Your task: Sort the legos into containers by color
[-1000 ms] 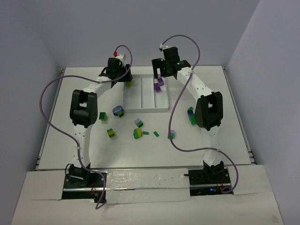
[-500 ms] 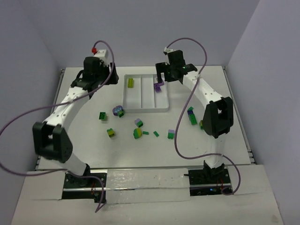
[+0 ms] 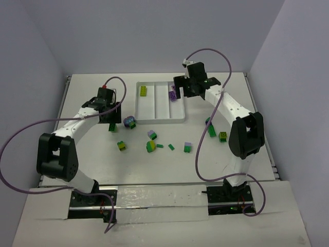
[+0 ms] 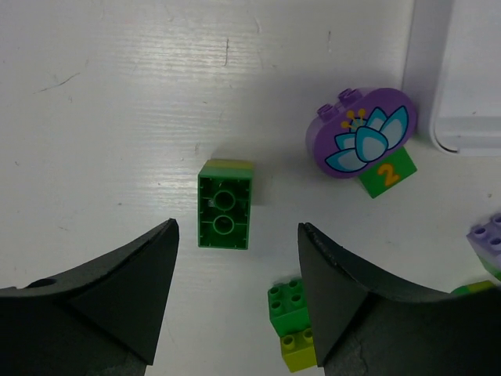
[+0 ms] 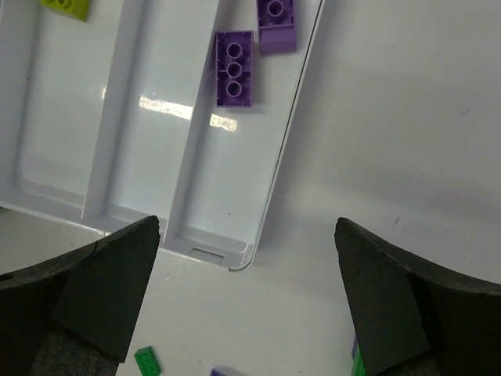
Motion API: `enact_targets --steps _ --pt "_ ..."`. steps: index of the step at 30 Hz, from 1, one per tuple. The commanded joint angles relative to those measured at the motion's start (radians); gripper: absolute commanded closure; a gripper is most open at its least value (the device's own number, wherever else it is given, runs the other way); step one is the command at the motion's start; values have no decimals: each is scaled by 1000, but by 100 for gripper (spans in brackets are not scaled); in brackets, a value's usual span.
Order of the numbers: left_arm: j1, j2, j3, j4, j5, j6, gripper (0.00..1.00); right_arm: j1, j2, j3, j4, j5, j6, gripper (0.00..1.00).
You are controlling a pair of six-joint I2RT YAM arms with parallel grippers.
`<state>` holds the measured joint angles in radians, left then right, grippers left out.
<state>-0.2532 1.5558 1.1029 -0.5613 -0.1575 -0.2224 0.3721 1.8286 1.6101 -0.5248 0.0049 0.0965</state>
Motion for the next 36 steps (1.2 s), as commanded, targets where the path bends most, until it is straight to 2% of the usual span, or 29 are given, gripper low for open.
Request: enact_targets --steps 1,10,17,20,22,23,24,26,30,31,33,36 --pt "20 39 22 -9 -13 14 30 10 -47 -1 30 -29 12 0" --pt "59 138 49 -29 60 11 41 11 -38 -1 25 -34 6 0" --pt "74 144 49 -18 75 26 60 11 -31 -5 26 -40 6 0" --pt "83 138 54 -12 84 35 75 11 -26 -4 28 -59 6 0" --pt "99 123 71 -7 136 58 93 11 -32 -9 40 -125 3 0" --pt "108 100 79 -5 183 69 99 12 -38 -14 50 -163 -1 0" --pt "116 92 81 -5 197 79 100 13 -40 -23 52 -174 -1 0" --pt "135 37 103 8 362 99 100 18 -66 -46 84 -304 -10 0" --pt "154 -74 115 47 843 139 100 29 -136 -130 189 -543 -5 0" --pt "156 -87 110 67 914 123 100 32 -157 -153 222 -584 -2 0" --pt "157 -105 79 127 1038 64 100 42 -197 -196 305 -648 -8 0" --pt "155 -121 25 300 1238 -138 100 69 -278 -270 400 -732 -41 0"
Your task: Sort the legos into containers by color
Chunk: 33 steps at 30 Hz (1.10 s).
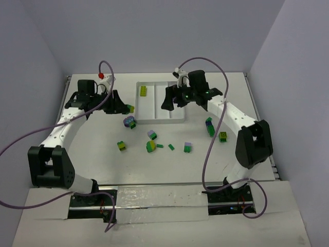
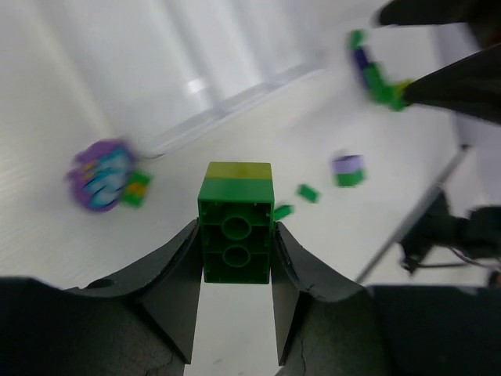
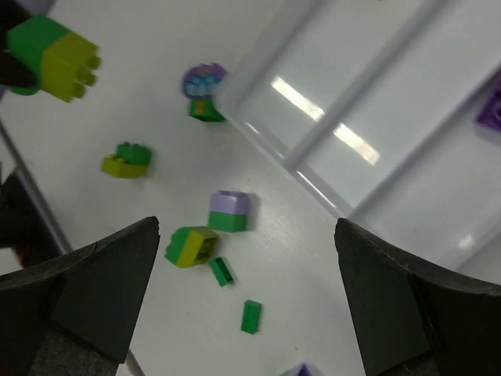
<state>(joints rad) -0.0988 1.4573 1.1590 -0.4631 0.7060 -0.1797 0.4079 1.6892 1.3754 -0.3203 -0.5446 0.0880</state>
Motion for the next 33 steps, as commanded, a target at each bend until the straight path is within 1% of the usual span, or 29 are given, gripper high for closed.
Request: enact_targets --steps 1,3,4,5,9,13,16,19,23,25,28,29,32,33 --pt "0 -26 -66 287 430 -253 100 47 -162 -53 218 -198 -55 0" --pt "-2 -33 -98 390 493 -356 100 66 -183 -55 218 -218 -106 0" --pt "-3 -39 -122 479 512 -415 100 86 -181 -35 189 -226 -153 1" --pt "-5 -41 -134 528 526 -475 100 99 -178 -21 171 -232 -177 1" --pt "-17 -33 -143 576 550 -560 100 144 -154 26 122 -237 -249 2" --pt "-20 -25 -161 665 580 -661 100 224 -117 91 28 -182 -366 3" --pt "-25 -26 -165 667 590 -667 100 249 -103 112 5 -157 -401 3" --pt "-36 -30 -159 614 588 -633 100 266 -94 125 -3 -144 -417 4" --pt "-47 -28 -157 594 587 -616 100 284 -79 154 -20 -114 -450 7" --pt "-48 -26 -153 584 586 -608 100 298 -74 164 -24 -104 -463 9" --pt "-48 -25 -153 583 581 -607 100 310 -66 173 -29 -78 -487 17" --pt "-49 -24 -153 581 580 -606 100 312 -65 174 -29 -72 -491 21" --pt "-50 -23 -150 555 572 -586 100 322 -61 176 -23 -41 -507 38" --pt "-50 -23 -147 548 570 -581 100 322 -60 177 -23 -38 -510 42"
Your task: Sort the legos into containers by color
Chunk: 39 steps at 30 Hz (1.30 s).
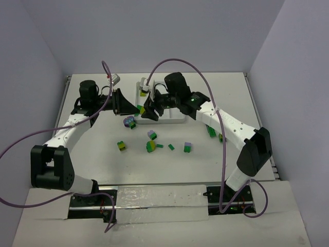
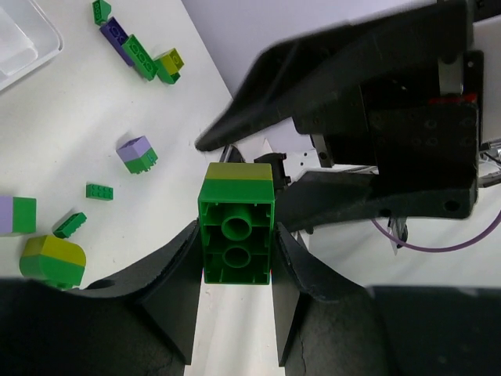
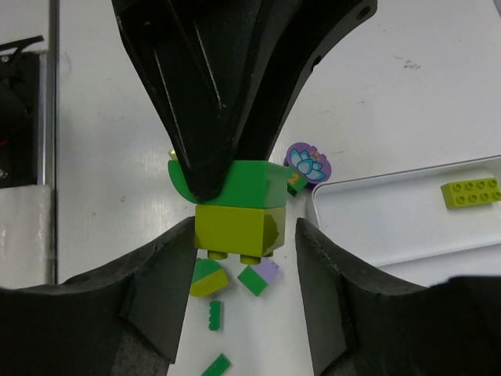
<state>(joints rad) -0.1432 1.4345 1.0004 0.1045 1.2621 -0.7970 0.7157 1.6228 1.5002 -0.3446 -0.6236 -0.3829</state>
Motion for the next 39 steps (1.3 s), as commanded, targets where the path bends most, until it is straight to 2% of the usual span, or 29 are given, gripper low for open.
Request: enact_targets --steps 1,3,9,11,12,17,21,23,26,27,28,32,39 --pt "-6 0 12 -23 11 39 100 17 6 52 0 44 -44 46" --pt "-6 6 15 -37 4 51 100 22 6 54 -3 51 -55 59" --pt "4 15 27 -97 -29 102 100 24 2 55 -13 53 -71 81" --pt "44 14 49 -160 -66 157 100 23 0 47 -23 67 -92 96" --pt "76 15 70 -190 -86 182 100 23 -2 41 -26 81 -101 99" --pt "219 36 169 -368 -147 343 100 -10 3 -2 -18 113 -126 100" --pt "365 73 306 -490 -236 495 100 -52 45 -14 20 134 -122 100" --pt "373 84 341 -533 -316 574 100 -59 114 26 39 175 -108 100" --pt "372 72 341 -529 -385 604 100 -61 235 117 52 238 -70 100" --pt "372 56 334 -511 -434 610 100 -63 330 195 61 285 -34 100" --pt "372 53 327 -500 -441 611 100 -65 345 207 62 292 -15 100" --pt "366 31 311 -479 -508 632 100 -75 573 447 34 367 43 100" --pt "326 14 268 -431 -577 668 100 -81 803 744 -40 518 82 100"
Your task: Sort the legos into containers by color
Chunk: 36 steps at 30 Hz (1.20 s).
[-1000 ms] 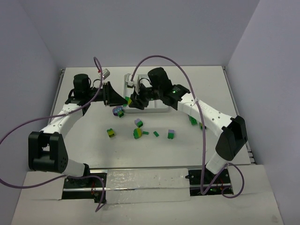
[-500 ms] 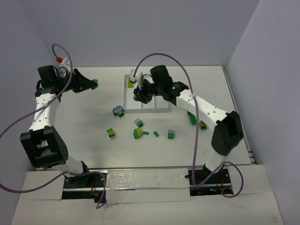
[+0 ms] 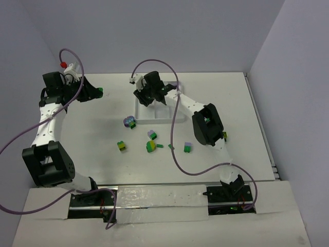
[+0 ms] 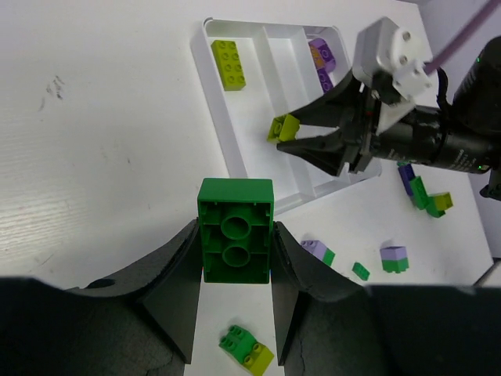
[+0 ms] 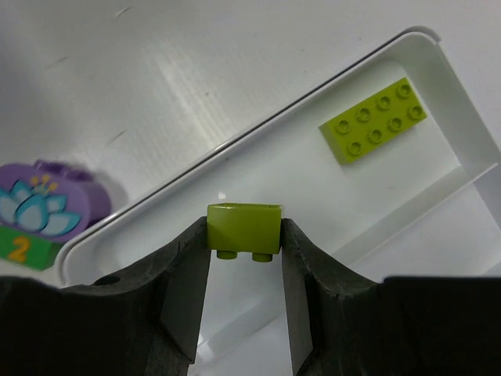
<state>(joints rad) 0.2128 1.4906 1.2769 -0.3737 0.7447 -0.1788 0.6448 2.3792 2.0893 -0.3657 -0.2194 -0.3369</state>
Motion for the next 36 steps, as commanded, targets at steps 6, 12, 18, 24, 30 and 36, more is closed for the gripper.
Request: enact_targets --steps 6,12,18,24,30,36 --pt "-75 -10 7 68 -97 53 100 -12 101 181 -21 218 13 100" --pt "-105 24 32 87 -102 28 100 -25 120 173 5 255 0 88" --pt "-123 34 44 73 -107 34 100 -32 133 189 52 286 -1 43" --pt "-180 44 49 90 -153 42 100 -41 111 179 76 275 34 8" --pt "-269 108 97 144 -215 29 100 -69 -60 63 106 232 179 0" --pt "-396 264 195 194 -360 31 100 -187 -317 -155 120 180 308 0"
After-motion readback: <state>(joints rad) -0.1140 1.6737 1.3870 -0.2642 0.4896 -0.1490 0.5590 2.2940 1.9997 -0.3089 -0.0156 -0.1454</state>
